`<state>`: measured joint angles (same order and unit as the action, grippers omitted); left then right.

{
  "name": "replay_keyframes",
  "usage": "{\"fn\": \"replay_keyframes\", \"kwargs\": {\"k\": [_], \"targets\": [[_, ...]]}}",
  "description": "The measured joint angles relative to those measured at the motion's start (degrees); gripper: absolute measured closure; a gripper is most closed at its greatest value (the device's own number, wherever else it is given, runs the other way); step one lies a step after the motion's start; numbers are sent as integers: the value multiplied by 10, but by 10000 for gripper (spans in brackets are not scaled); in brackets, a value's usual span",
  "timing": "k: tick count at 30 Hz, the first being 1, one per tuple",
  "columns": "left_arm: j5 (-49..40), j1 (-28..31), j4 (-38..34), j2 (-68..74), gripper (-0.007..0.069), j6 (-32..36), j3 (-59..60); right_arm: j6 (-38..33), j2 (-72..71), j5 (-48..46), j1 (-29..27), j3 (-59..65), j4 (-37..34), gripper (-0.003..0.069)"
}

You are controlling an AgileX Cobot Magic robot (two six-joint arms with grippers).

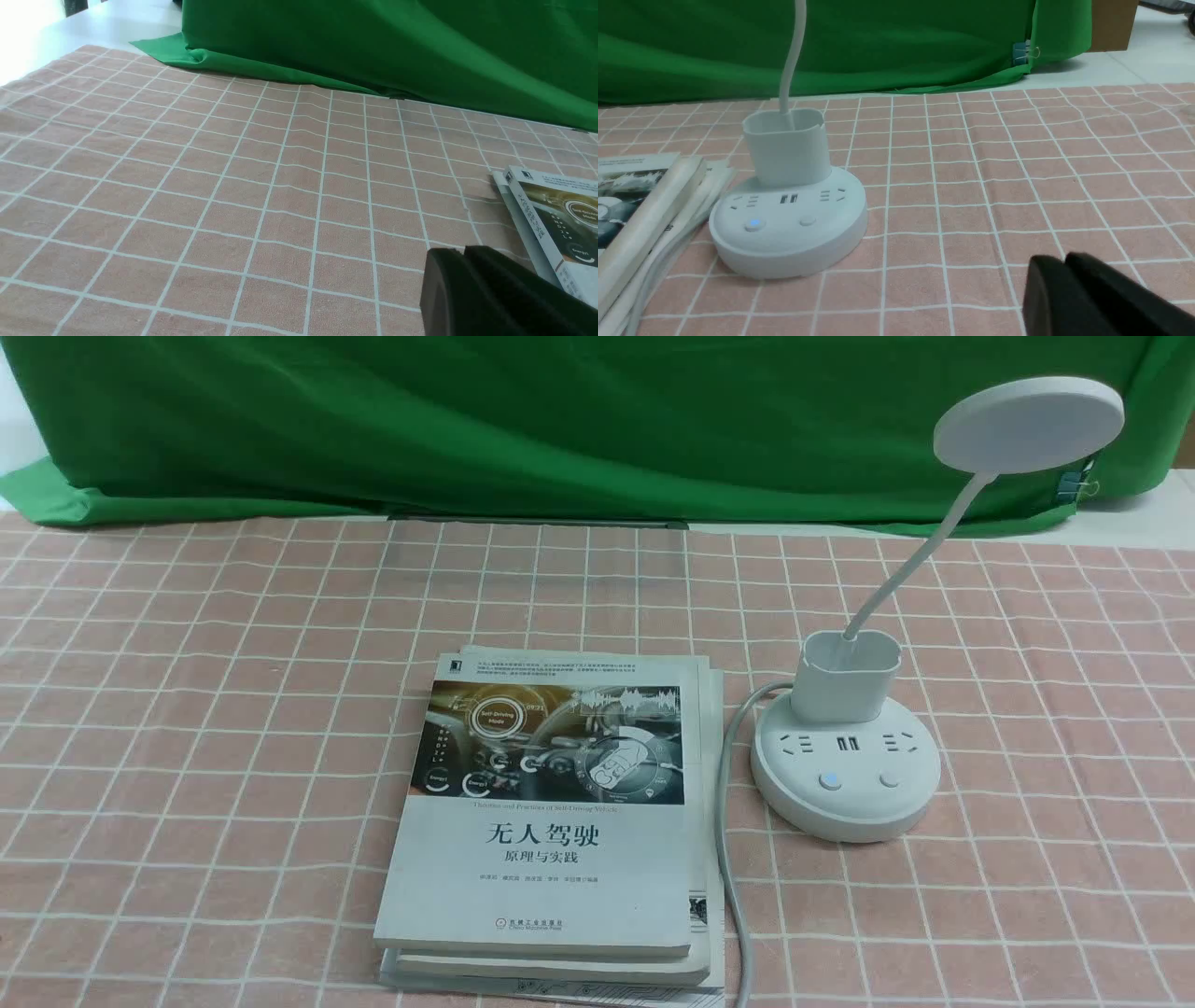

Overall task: Turn on the table lamp on the pink coffee tablecloth with your hand.
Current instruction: 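Press the button on the base of the white desk lamp with the right gripper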

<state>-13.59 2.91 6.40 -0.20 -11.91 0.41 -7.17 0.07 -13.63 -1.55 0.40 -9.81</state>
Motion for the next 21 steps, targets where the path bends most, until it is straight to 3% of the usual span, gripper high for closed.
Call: {"fn": "replay_keyframes", "kwargs": {"k": [21], "targets": [[0,0,0,0,606,1,0,-14,0,0,0,0,0,525]]}}
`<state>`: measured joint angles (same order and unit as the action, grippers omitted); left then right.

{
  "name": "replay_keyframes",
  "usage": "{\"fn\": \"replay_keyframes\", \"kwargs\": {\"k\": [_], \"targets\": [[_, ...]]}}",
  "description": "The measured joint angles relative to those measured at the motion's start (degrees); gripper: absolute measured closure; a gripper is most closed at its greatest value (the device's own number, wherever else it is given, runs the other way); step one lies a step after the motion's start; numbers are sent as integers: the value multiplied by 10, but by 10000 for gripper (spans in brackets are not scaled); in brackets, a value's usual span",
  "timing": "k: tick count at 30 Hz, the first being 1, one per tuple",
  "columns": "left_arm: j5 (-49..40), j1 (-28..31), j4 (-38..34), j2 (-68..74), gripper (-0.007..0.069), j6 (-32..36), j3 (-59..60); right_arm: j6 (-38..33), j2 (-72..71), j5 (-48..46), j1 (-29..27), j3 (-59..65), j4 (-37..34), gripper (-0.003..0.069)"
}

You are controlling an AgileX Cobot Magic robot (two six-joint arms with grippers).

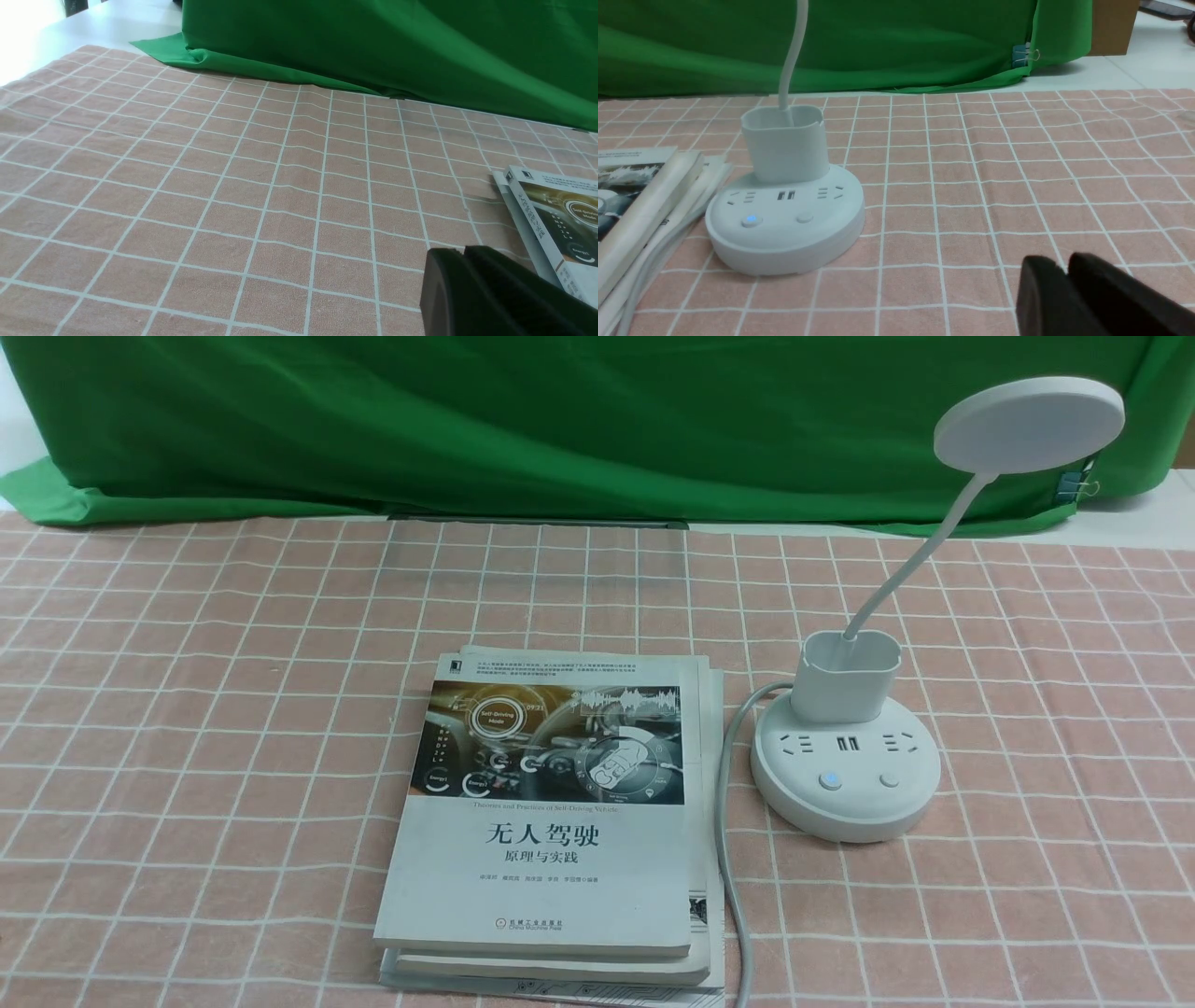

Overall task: Turn on the table lamp on the pink coffee tablecloth with your hand.
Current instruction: 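Press the button on the base of the white desk lamp with the right gripper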

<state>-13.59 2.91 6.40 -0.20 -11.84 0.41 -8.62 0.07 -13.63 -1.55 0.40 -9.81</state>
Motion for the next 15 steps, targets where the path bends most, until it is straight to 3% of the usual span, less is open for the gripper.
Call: {"fn": "replay_keyframes", "kwargs": {"k": [15], "targets": [[0,0,0,0,606,0,0,20,0,8,0,0,-1,494]]}}
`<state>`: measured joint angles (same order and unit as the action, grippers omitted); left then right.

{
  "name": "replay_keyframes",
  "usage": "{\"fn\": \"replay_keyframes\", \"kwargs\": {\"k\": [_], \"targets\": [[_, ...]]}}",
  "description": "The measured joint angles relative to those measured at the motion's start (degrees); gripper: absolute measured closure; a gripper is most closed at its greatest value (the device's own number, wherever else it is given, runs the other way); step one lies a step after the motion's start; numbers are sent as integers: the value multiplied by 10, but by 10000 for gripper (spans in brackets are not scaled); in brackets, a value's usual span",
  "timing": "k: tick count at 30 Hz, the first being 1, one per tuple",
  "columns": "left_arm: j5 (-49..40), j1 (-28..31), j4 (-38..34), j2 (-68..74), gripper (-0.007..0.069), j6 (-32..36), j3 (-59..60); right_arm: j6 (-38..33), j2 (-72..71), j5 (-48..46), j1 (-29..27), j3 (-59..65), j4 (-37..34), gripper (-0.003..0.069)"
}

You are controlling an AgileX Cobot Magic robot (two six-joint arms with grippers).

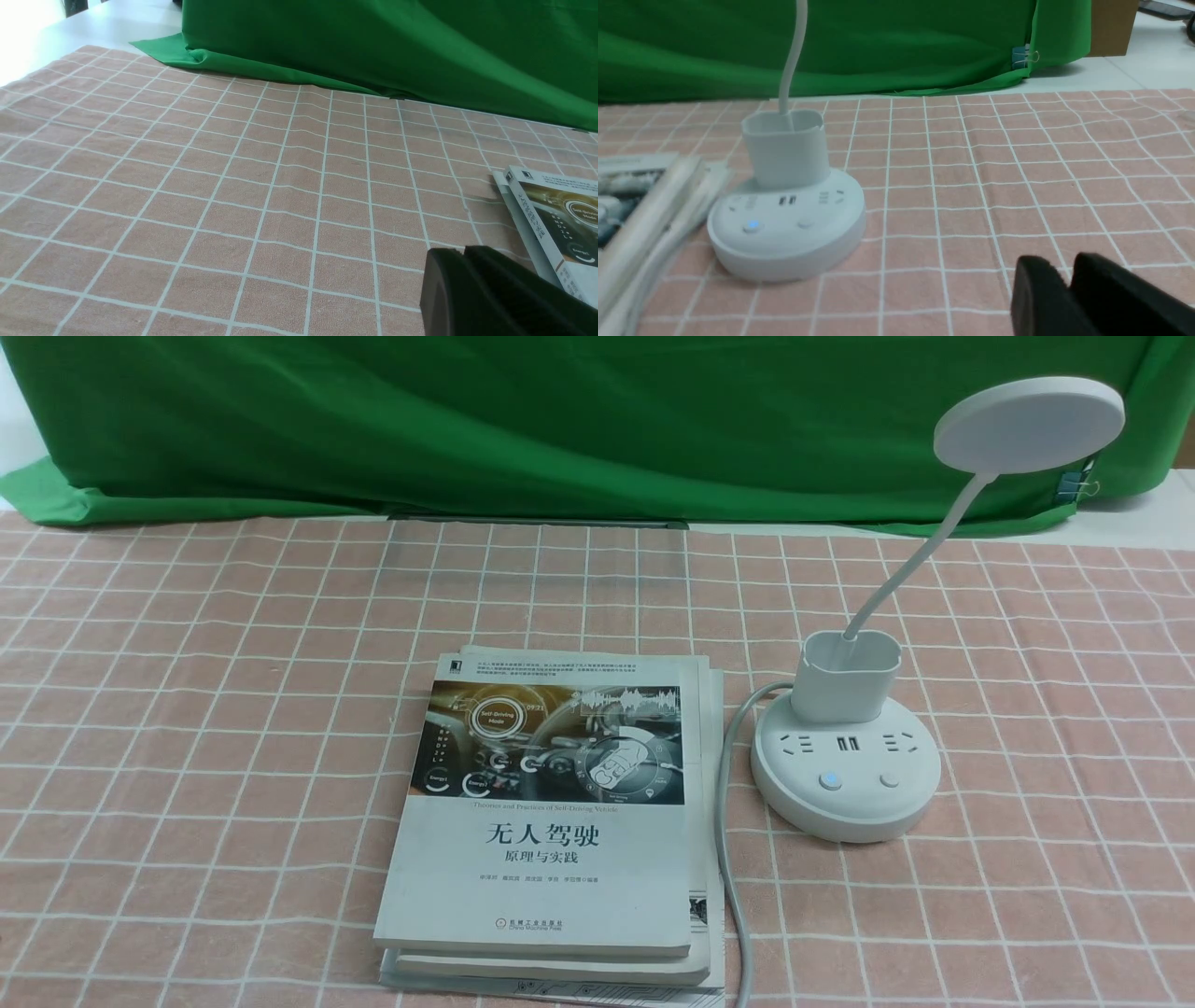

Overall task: Turn on the table lamp on the pink coffee tablecloth with your hand.
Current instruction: 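Press the button on the base of the white desk lamp with the right gripper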

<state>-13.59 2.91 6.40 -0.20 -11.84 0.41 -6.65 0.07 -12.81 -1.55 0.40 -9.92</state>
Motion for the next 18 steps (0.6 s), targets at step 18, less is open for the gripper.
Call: {"fn": "replay_keyframes", "kwargs": {"k": [18], "targets": [[0,0,0,0,606,0,0,223,17,79,0,-34,-38,534]]}}
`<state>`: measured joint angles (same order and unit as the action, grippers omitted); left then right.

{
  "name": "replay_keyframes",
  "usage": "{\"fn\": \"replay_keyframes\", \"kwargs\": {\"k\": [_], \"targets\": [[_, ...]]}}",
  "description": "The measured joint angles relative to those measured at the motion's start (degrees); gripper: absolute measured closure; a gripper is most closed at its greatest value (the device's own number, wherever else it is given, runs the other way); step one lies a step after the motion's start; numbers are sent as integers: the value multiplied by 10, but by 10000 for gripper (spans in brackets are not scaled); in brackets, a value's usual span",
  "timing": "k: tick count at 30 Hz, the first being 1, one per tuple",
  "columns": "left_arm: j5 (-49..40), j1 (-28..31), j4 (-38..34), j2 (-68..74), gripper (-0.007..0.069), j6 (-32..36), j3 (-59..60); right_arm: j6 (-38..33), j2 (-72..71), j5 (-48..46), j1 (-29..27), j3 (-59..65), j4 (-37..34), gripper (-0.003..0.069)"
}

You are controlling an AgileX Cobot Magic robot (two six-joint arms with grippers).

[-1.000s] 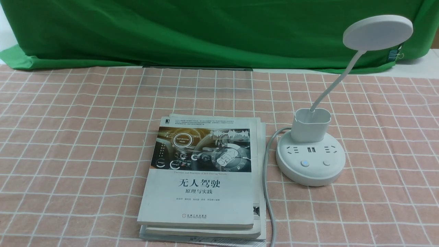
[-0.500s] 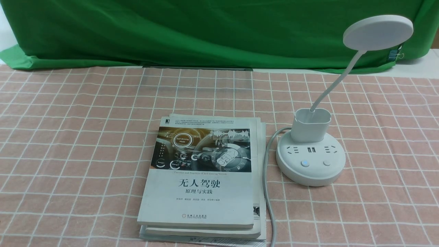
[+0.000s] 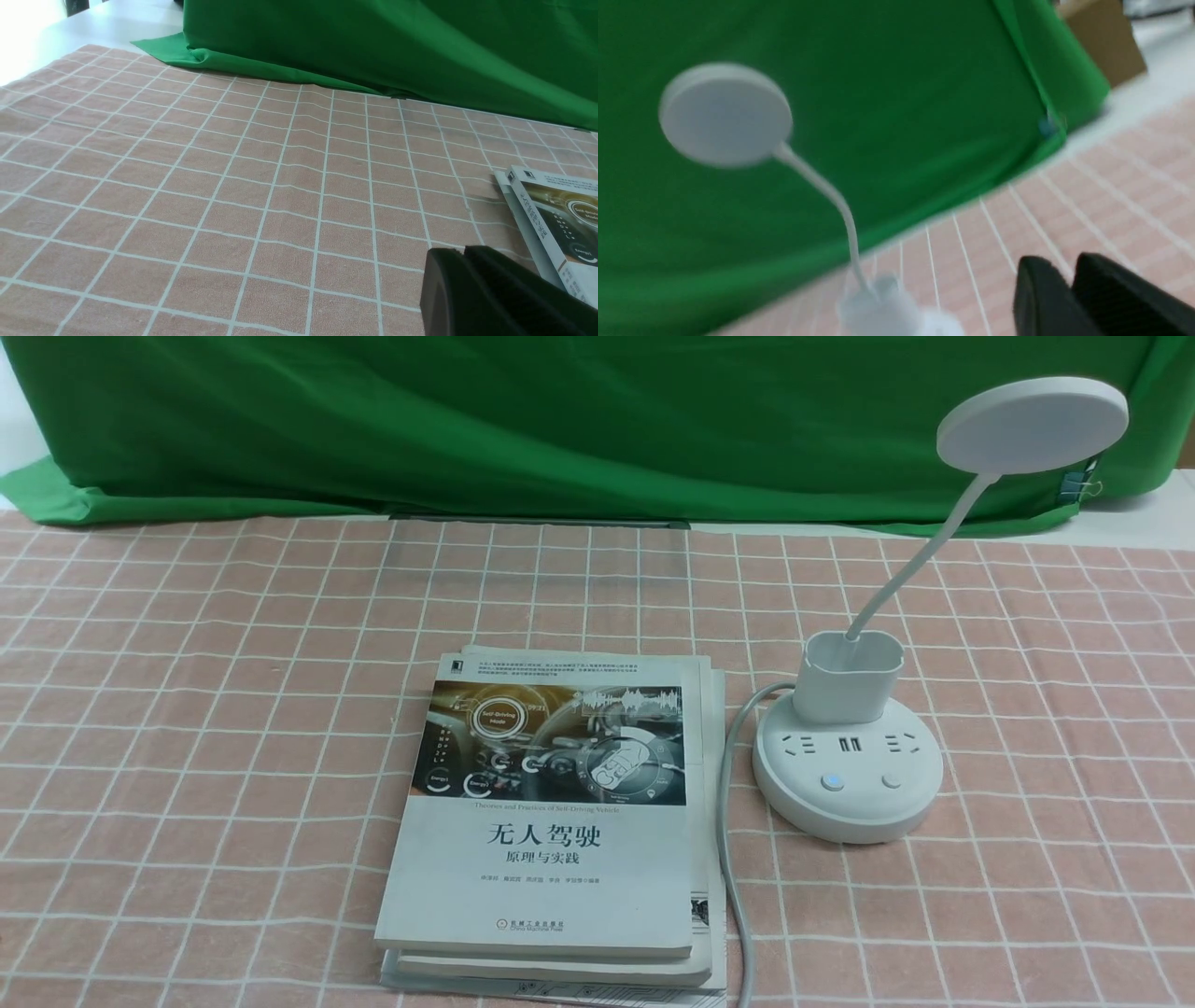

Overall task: Turn on the table lamp on the pink coffee tablecloth with your hand.
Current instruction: 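Press the button on the base of the white desk lamp with the right gripper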

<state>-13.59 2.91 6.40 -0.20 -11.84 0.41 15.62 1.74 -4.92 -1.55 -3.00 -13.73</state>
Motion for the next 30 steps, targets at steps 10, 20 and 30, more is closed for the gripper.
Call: {"fn": "replay_keyframes", "kwargs": {"k": [10,20,30], "targets": [[0,0,0,0,606,0,0,-196,337,-397,46,-331,-2,577],[0,0,0,0,606,0,0,-245,651,-443,126,-466,10,562],[0,0,0,0,606,0,0,-205,848,-381,214,-537,88,562]]}}
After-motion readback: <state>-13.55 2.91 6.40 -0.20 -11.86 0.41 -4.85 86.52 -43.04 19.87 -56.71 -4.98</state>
